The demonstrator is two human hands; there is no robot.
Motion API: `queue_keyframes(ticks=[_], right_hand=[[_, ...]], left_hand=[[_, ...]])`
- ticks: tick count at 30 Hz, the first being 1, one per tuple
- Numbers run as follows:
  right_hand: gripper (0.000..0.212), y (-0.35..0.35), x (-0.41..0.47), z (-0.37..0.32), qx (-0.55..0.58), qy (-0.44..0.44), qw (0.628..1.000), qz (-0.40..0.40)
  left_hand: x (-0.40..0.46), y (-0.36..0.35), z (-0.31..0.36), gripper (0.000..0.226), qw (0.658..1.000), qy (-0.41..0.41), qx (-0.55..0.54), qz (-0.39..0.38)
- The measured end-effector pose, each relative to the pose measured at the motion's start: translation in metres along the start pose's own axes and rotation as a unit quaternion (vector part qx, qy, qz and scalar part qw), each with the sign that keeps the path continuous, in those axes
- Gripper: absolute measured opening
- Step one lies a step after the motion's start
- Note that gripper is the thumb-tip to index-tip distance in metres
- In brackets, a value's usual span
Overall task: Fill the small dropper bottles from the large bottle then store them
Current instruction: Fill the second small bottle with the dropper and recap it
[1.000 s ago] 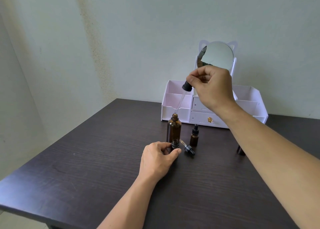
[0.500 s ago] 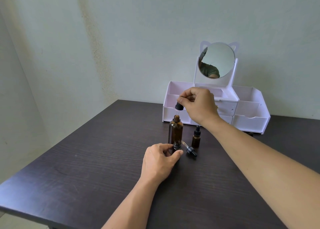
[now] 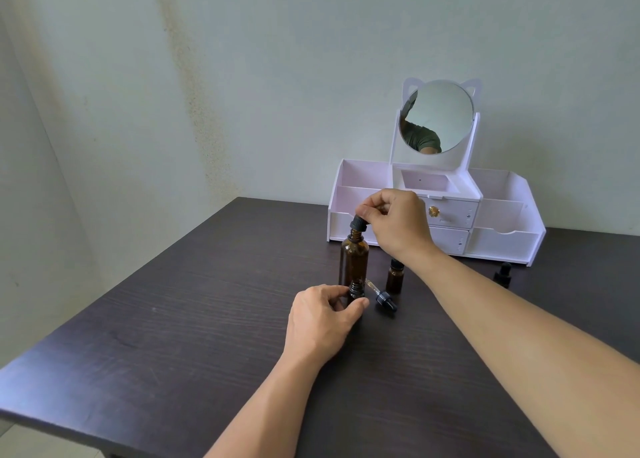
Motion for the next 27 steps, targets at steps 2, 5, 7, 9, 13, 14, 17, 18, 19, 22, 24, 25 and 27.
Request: queue_keyframes(ticks=[2,5,7,9,13,14,17,18,19,22,24,25,27], right_hand=[[0.004,-0.001,-0.001,0.0,-0.006,0.002,1.0,-0.005],[0.005,-0.001,-0.001,-0.001,-0.015,0.007,1.0,-0.009],[0.005,-0.001,0.0,-0.001,-0.021,0.009,1.0,-0.011],[0.006,-0.002,0.0,-0.002,-0.025,0.013,1.0,-0.013],[0.006,-0.003,-0.001,-0.002,-0.031,0.01,0.999,-0.022],[0.006,-0.003,0.0,-0.001,-0.03,0.007,0.999,-0.026],[0.006,-0.002,0.001,0.0,-0.028,-0.001,0.999,-0.038],[0.005,-0.002,0.001,-0.001,-0.025,-0.002,0.999,-0.04],[0.004,0.0,0.002,-0.002,-0.019,-0.002,0.999,-0.039],[0.004,0.008,0.01,-0.01,-0.003,0.007,1.0,-0.019],[0.005,0.016,0.017,-0.02,0.014,0.021,1.0,-0.005],[0.006,0.02,0.02,-0.024,0.021,0.03,0.999,0.004],[0.006,0.029,0.026,-0.033,0.024,0.051,0.998,0.02]], left_hand=[[0.0,0.0,0.0,0.027,1.0,0.0,-0.001,-0.001],[-0.001,0.001,0.0,0.029,1.0,-0.001,-0.001,0.001],[-0.001,0.001,0.0,0.03,1.0,-0.003,-0.001,0.002],[-0.001,0.001,0.0,0.031,1.0,-0.003,-0.002,0.0],[-0.001,0.001,0.001,0.032,1.0,-0.003,-0.002,0.0],[-0.001,0.001,0.001,0.032,1.0,-0.003,-0.002,0.001],[-0.001,0.002,0.001,0.031,1.0,0.001,-0.005,0.001],[-0.001,0.002,0.001,0.031,1.0,0.001,-0.005,0.002],[-0.001,0.002,0.001,0.03,1.0,0.001,-0.004,0.003],[-0.001,0.001,0.0,0.027,1.0,0.002,-0.005,0.009],[-0.001,0.001,0.0,0.026,1.0,0.004,-0.009,0.013],[-0.001,0.001,0.0,0.025,1.0,0.005,-0.011,0.013],[-0.001,0.0,0.0,0.025,1.0,0.005,-0.011,0.006]])
Point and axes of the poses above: each hand's wrist, its own x-axis towards the middle knuckle, its own y-axis out of the back of the hand, z = x × y, the point moved 3 cm from there along x, towards the middle knuckle, and after that the axes turned 1 degree about -x, right-handed, at the moved point
